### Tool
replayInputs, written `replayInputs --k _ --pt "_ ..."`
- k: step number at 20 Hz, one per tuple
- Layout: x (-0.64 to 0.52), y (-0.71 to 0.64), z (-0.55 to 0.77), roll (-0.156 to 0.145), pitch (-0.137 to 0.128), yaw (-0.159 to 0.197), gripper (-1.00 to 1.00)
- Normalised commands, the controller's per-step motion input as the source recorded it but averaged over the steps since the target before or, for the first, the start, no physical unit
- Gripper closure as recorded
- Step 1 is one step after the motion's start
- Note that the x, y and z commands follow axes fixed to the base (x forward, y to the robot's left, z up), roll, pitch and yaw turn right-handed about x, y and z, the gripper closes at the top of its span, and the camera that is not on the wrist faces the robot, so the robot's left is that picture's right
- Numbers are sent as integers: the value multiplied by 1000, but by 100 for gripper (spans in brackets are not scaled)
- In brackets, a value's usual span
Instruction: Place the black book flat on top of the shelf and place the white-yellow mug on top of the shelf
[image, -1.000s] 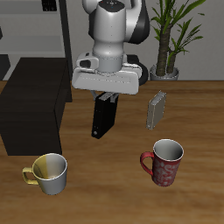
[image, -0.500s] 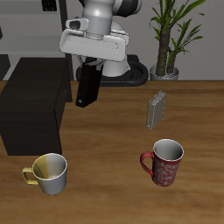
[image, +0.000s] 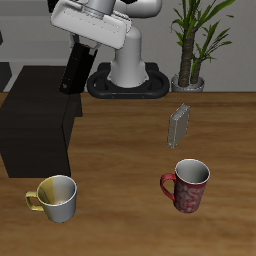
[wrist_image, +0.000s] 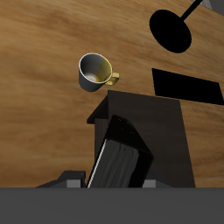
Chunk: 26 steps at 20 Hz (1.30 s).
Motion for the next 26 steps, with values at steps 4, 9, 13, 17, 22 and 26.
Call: replayInputs --k 4,9,13,17,22,26 --pt "-339 -342 601 -150 -72 24 100" --pt "-97 -216 232 -118 -32 39 100" --pt "181 -209 -134 -191 43 25 100" --pt "336 28 -488 -174 82 44 100" --pt "230 48 -415 -198 47 24 100" --pt "232 -237 -233 -139 67 -51 100"
